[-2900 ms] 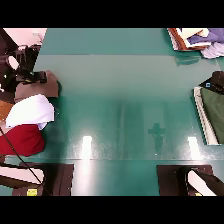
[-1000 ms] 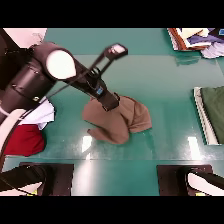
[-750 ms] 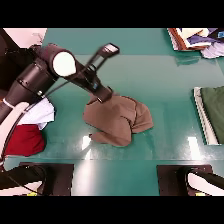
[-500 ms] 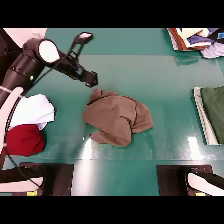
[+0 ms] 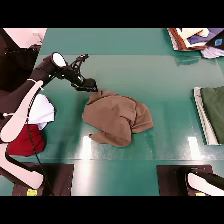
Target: Fold the shirts.
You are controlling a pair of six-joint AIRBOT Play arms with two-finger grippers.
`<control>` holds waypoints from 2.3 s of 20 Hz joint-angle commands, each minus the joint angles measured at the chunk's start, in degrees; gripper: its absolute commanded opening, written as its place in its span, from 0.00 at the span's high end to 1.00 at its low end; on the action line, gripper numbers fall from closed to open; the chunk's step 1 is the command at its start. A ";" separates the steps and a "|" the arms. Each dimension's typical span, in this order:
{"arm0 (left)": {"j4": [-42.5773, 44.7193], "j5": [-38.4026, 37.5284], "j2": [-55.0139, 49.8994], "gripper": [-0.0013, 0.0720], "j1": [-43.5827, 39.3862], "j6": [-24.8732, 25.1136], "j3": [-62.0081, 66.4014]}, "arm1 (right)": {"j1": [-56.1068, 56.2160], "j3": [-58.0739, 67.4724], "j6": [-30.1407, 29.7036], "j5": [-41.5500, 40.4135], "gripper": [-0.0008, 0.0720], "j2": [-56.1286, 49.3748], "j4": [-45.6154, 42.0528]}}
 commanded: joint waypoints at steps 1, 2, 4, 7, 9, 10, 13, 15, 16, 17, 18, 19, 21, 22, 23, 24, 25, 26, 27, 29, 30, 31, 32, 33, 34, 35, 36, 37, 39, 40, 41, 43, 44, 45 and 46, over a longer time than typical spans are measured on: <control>-5.01 0.00 -3.13 0.14 0.00 1.99 -0.33 | 0.02 -8.52 0.24 0.59 0.96 2.62 -0.11; -5.11 0.13 -3.26 0.15 -0.11 2.40 -0.50 | 0.02 -12.26 0.24 -0.46 0.96 3.74 -0.11; -5.05 1.31 -3.32 0.82 -0.09 2.34 -0.46 | 0.02 -20.31 0.24 -3.67 0.96 5.97 -0.09; -4.28 1.33 -2.75 0.95 0.07 2.40 0.28 | 0.02 -32.59 0.24 -6.25 0.96 8.37 -0.04; -2.56 1.16 -0.83 0.95 0.90 2.34 1.90 | 0.02 -40.92 0.22 -6.45 0.96 8.79 0.09; -0.52 1.55 0.70 0.95 1.38 2.34 2.71 | 0.04 -45.00 0.15 -7.08 0.93 8.76 0.37; 3.04 1.16 4.72 0.95 2.14 2.71 5.22 | 0.04 -57.79 -0.50 -18.62 0.27 8.72 0.68; 3.74 1.25 6.49 0.95 2.12 2.75 5.49 | 0.04 -64.17 -3.19 -26.67 0.27 7.82 4.00; 3.76 1.36 6.75 0.95 2.12 2.75 5.49 | 0.04 -65.96 -5.88 -28.70 0.27 6.16 7.23; 3.76 1.36 6.78 0.95 2.12 2.75 5.49 | 0.13 -67.10 -8.72 -29.83 0.27 3.80 10.82; 3.98 1.11 6.78 0.95 2.12 2.75 5.46 | 0.59 -67.56 -10.75 -30.32 0.27 1.20 13.25; 4.26 1.01 6.78 0.95 2.12 2.75 5.46 | 1.38 -67.43 -12.37 -30.38 0.27 -1.62 15.13; 4.46 0.98 6.80 0.95 2.12 2.73 5.46 | 3.15 -66.31 -14.16 -30.36 0.29 -6.67 16.90; 4.94 0.96 6.82 0.95 2.12 2.73 5.46 | 4.15 -65.26 -14.25 -30.18 0.30 -8.90 16.90; 5.33 0.85 6.82 0.95 2.12 2.71 5.46 | 5.09 -64.06 -14.29 -30.03 0.30 -10.64 16.87; 5.75 0.55 6.82 0.95 2.12 2.73 5.49 | 6.03 -62.62 -14.47 -29.92 0.36 -12.22 16.87; 5.86 0.13 6.82 0.95 2.12 2.71 5.49 | 6.80 -61.26 -14.47 -29.99 0.47 -13.38 16.81; 5.99 -0.22 6.95 0.95 2.12 2.71 5.49 | 7.45 -59.63 -14.47 -30.01 0.53 -14.34 16.39; 6.05 -0.31 7.26 0.95 2.12 2.71 5.55 | 7.74 -58.12 -14.49 -29.92 0.80 -14.95 16.15; 8.09 1.36 9.11 0.95 2.12 2.19 5.53 | 7.76 -54.90 -14.45 -29.66 0.96 -14.86 15.23; 10.45 2.78 10.93 0.95 2.12 2.01 5.66 | 7.50 -52.85 -14.40 -29.05 0.97 -14.03 14.27; 12.55 3.72 12.98 0.95 2.12 1.49 6.25 | 6.75 -50.23 -14.34 -28.06 0.96 -12.44 13.29; 15.04 4.46 15.65 0.95 2.14 0.96 7.15 | 5.88 -47.23 -14.36 -27.08 0.97 -10.38 13.27; 16.98 4.87 18.38 0.95 2.12 0.98 8.31 | 4.74 -44.15 -14.16 -26.67 0.97 -8.07 13.29; 18.12 5.20 21.38 0.95 2.12 1.03 9.99 | 3.43 -40.52 -13.75 -26.34 0.97 -5.38 13.27; 18.67 5.42 24.22 0.95 2.12 1.03 11.76 | 2.10 -36.87 -13.70 -26.27 0.97 -2.84 13.31; 18.78 5.66 27.26 0.95 2.12 1.07 13.79 | 0.85 -32.76 -13.42 -26.29 0.97 -0.28 13.31; 18.75 5.95 29.99 0.95 2.12 1.07 15.63 | -0.26 -28.89 -13.35 -26.25 0.97 1.99 13.31; 17.66 6.71 35.50 0.95 2.12 1.07 18.69 | -2.29 -21.35 -13.33 -26.29 0.97 6.34 13.31; 17.09 7.15 38.25 0.95 2.12 1.07 19.91 | -3.17 -17.81 -13.35 -26.16 0.97 8.26 13.31; 15.65 7.67 40.57 0.95 2.12 1.07 20.74 | -3.93 -14.82 -13.35 -25.94 0.97 10.08 13.31; 12.31 8.33 45.09 0.95 2.12 1.20 21.99 | -5.14 -10.29 -13.33 -24.74 0.97 13.11 13.31; 10.54 8.28 46.66 0.95 2.10 1.22 22.69 | -5.62 -8.09 -13.33 -23.26 0.97 14.23 13.31; 8.74 8.22 48.15 0.95 2.12 1.22 23.56 | -6.19 -5.73 -13.33 -21.40 0.97 15.21 13.29; 7.37 8.13 49.29 0.95 2.12 1.22 24.57 | -6.80 -3.45 -13.35 -19.52 0.97 15.96 13.27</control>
